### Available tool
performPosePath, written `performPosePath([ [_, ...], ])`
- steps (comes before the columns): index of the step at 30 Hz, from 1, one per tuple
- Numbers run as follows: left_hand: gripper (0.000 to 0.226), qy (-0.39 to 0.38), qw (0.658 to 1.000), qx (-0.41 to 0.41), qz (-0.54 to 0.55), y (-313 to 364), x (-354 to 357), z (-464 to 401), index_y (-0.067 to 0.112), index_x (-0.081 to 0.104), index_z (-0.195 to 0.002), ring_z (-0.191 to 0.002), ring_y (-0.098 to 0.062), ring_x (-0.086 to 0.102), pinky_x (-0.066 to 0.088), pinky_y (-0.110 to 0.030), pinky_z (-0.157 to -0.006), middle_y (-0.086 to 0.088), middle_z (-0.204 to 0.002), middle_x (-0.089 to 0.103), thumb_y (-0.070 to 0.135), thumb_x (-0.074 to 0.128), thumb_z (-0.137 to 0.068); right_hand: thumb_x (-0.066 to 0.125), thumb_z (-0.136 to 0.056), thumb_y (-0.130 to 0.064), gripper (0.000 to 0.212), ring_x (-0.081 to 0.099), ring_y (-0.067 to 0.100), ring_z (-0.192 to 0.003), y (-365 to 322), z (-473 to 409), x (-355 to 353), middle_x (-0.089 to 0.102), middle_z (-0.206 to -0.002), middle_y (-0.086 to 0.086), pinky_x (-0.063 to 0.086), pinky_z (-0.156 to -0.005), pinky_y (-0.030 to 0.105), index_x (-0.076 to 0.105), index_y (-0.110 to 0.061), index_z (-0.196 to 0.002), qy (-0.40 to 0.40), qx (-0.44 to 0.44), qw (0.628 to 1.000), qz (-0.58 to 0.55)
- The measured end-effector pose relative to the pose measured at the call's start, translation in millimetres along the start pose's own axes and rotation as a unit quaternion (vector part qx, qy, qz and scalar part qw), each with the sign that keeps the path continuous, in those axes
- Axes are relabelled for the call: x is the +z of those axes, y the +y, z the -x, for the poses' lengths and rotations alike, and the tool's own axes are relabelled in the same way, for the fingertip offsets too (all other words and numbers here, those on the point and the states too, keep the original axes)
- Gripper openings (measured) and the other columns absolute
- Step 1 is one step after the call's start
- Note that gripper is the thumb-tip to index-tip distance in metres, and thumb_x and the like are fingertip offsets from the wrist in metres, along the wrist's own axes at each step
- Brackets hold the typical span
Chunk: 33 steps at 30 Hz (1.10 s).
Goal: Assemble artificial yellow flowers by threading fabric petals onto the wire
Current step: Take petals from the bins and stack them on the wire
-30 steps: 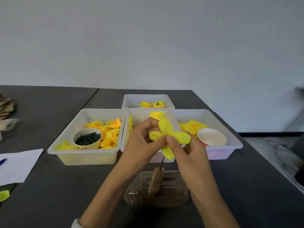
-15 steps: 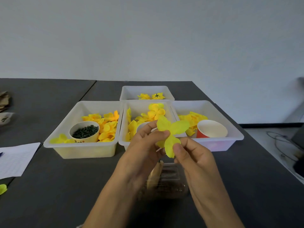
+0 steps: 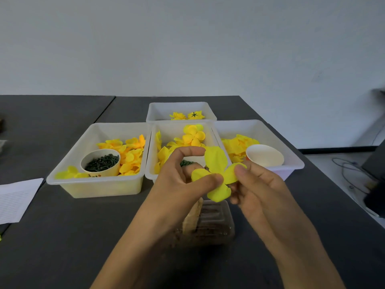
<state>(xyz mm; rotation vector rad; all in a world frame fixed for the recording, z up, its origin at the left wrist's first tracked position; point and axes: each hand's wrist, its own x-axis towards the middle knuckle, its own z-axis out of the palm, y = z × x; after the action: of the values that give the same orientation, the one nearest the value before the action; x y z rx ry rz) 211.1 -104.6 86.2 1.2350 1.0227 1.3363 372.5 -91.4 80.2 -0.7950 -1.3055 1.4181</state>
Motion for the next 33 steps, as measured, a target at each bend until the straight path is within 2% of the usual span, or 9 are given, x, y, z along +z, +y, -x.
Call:
performPosePath([
  [5, 0.058, -0.058, 0.998, -0.004, -0.012, 3, -2, 3, 0.019, 0.051, -0.120, -0.070, -0.021, 0.070, 0.060, -0.035, -0.071, -0.003, -0.069, 0.068, 0.012, 0.077, -0.069, 0.072, -0.064, -0.071, 0.067, 0.057, 0.026, -0.088, -5, -3, -10, 0.065, -0.098, 0.012, 0.044, -0.076, 0.041, 0.066, -0.015, -0.100, -0.056, 0.020, 0.998, 0.015],
  [8, 0.058, -0.064, 0.996, -0.010, -0.057, 4, -2, 5, 0.024, 0.051, -0.117, -0.063, -0.014, 0.066, 0.054, -0.023, -0.062, 0.001, -0.067, 0.067, 0.015, 0.078, -0.066, 0.065, -0.074, -0.064, 0.048, 0.064, 0.019, -0.083, -18, -2, -9, 0.070, -0.089, 0.002, 0.054, -0.076, 0.036, 0.071, -0.022, -0.095, -0.108, 0.011, 0.982, 0.156],
  [11, 0.059, -0.071, 0.995, -0.011, -0.072, 5, -2, 6, 0.029, 0.052, -0.112, -0.068, -0.027, 0.068, 0.059, -0.036, -0.066, -0.014, -0.078, 0.069, 0.019, 0.081, -0.062, 0.069, -0.078, -0.043, 0.027, 0.067, 0.030, -0.082, -23, -3, -8, 0.072, -0.088, 0.015, 0.058, -0.080, 0.042, 0.075, -0.020, -0.090, -0.080, -0.005, 0.978, 0.193],
  [15, 0.058, -0.079, 0.993, -0.010, -0.082, 5, -4, 7, 0.031, 0.052, -0.110, -0.065, -0.020, 0.064, 0.054, -0.027, -0.063, -0.001, -0.070, 0.066, 0.022, 0.081, -0.060, 0.068, -0.084, -0.027, 0.015, 0.058, 0.006, -0.058, -26, -4, -4, 0.066, -0.066, -0.001, 0.047, -0.055, 0.016, 0.074, -0.018, -0.073, -0.097, 0.031, 0.992, 0.072],
  [20, 0.053, -0.076, 0.995, 0.020, -0.057, 9, -3, 9, 0.030, 0.054, -0.109, -0.073, -0.027, 0.061, 0.056, -0.036, -0.069, -0.006, -0.076, 0.068, 0.030, 0.079, -0.062, 0.065, -0.073, -0.031, 0.042, 0.049, 0.016, -0.058, -20, -3, -5, 0.052, -0.066, 0.015, 0.046, -0.057, 0.025, 0.058, 0.010, -0.081, -0.058, 0.058, 0.996, -0.046],
  [24, 0.055, -0.075, 0.996, 0.026, -0.038, 11, -1, 9, 0.026, 0.052, -0.113, -0.072, -0.023, 0.059, 0.053, -0.033, -0.069, -0.002, -0.075, 0.067, 0.028, 0.078, -0.065, 0.062, -0.075, -0.032, 0.027, 0.049, 0.017, -0.053, -17, 0, -2, 0.052, -0.060, 0.012, 0.047, -0.055, 0.026, 0.068, -0.006, -0.073, -0.062, 0.079, 0.990, -0.102],
  [26, 0.057, -0.099, 0.992, 0.015, -0.071, 13, -1, 12, 0.030, 0.049, -0.115, -0.074, -0.024, 0.061, 0.052, -0.030, -0.070, -0.002, -0.079, 0.071, 0.028, 0.079, -0.066, 0.064, -0.080, -0.039, 0.027, 0.053, 0.015, -0.055, -19, 2, -3, 0.057, -0.063, 0.008, 0.049, -0.059, 0.028, 0.069, -0.015, -0.072, -0.074, 0.083, 0.992, -0.053],
  [29, 0.061, -0.108, 0.979, 0.011, -0.172, 16, 1, 15, 0.039, 0.039, -0.117, -0.075, -0.021, 0.066, 0.052, -0.025, -0.067, 0.001, -0.084, 0.074, 0.021, 0.079, -0.074, 0.064, -0.069, -0.064, 0.036, 0.067, 0.010, -0.083, -25, 4, -11, 0.071, -0.087, -0.004, 0.056, -0.078, 0.028, 0.069, -0.034, -0.088, -0.104, 0.066, 0.976, 0.179],
  [33, 0.068, -0.075, 0.953, 0.052, -0.290, 23, 7, 19, 0.042, 0.027, -0.119, -0.069, -0.009, 0.066, 0.054, -0.022, -0.066, 0.002, -0.083, 0.073, 0.016, 0.076, -0.080, 0.073, -0.074, -0.048, 0.021, 0.067, 0.019, -0.083, -28, 0, -7, 0.071, -0.085, -0.003, 0.057, -0.081, 0.042, 0.071, -0.031, -0.085, -0.125, 0.023, 0.939, 0.320],
])
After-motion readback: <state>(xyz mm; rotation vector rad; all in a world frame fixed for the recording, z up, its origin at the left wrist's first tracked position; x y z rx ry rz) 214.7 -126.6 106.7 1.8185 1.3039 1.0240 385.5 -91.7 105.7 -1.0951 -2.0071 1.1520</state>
